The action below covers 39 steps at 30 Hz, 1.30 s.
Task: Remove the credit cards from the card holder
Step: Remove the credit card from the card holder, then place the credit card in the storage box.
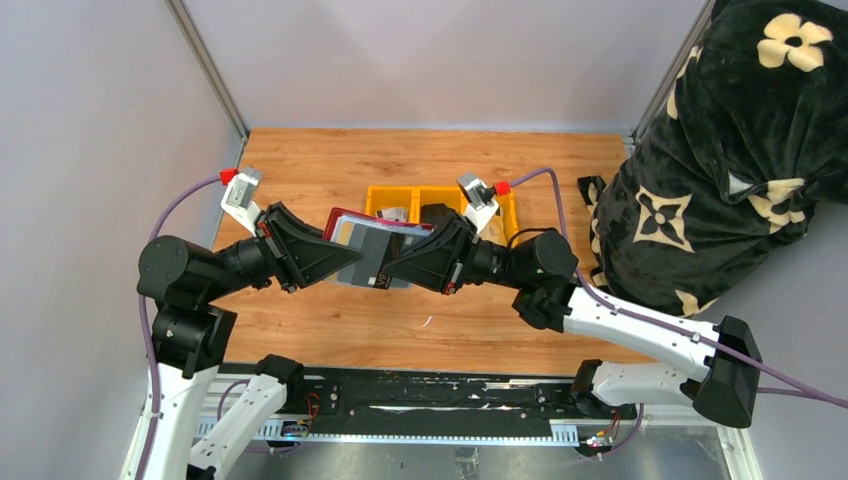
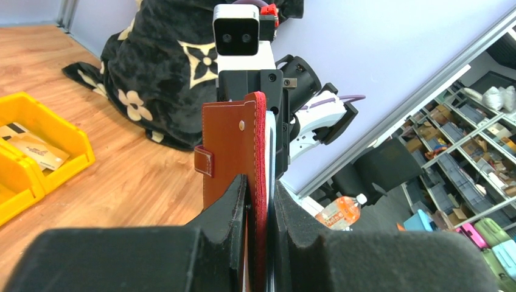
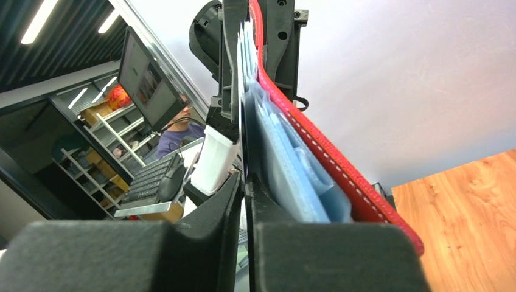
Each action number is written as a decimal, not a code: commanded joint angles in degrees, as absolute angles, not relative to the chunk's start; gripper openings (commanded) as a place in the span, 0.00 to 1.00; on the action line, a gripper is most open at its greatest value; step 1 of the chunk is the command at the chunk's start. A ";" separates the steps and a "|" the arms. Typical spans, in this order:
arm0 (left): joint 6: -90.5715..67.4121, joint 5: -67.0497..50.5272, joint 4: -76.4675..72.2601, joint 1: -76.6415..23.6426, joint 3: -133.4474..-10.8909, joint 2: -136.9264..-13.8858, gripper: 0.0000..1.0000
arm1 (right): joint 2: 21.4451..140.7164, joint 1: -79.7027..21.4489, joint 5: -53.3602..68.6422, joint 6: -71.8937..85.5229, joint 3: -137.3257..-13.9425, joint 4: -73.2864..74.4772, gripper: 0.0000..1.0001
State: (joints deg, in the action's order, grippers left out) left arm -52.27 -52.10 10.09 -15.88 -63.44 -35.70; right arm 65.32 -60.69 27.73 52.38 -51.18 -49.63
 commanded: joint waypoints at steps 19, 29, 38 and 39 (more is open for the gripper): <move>-34.47 -48.89 23.08 -16.08 -73.27 -37.94 0.00 | 46.81 -44.39 21.49 47.91 -39.13 -22.24 0.00; -23.07 -46.27 34.73 -16.08 -76.19 -39.46 0.00 | 65.70 -32.39 14.86 35.52 -53.58 5.10 0.00; -21.77 -48.09 36.49 -16.08 -76.16 -37.15 0.00 | 97.21 -32.30 7.59 27.45 -76.72 18.34 0.00; -22.02 -48.47 36.39 -16.06 -76.00 -36.82 0.00 | 100.76 -32.34 6.47 27.47 -79.69 19.87 0.00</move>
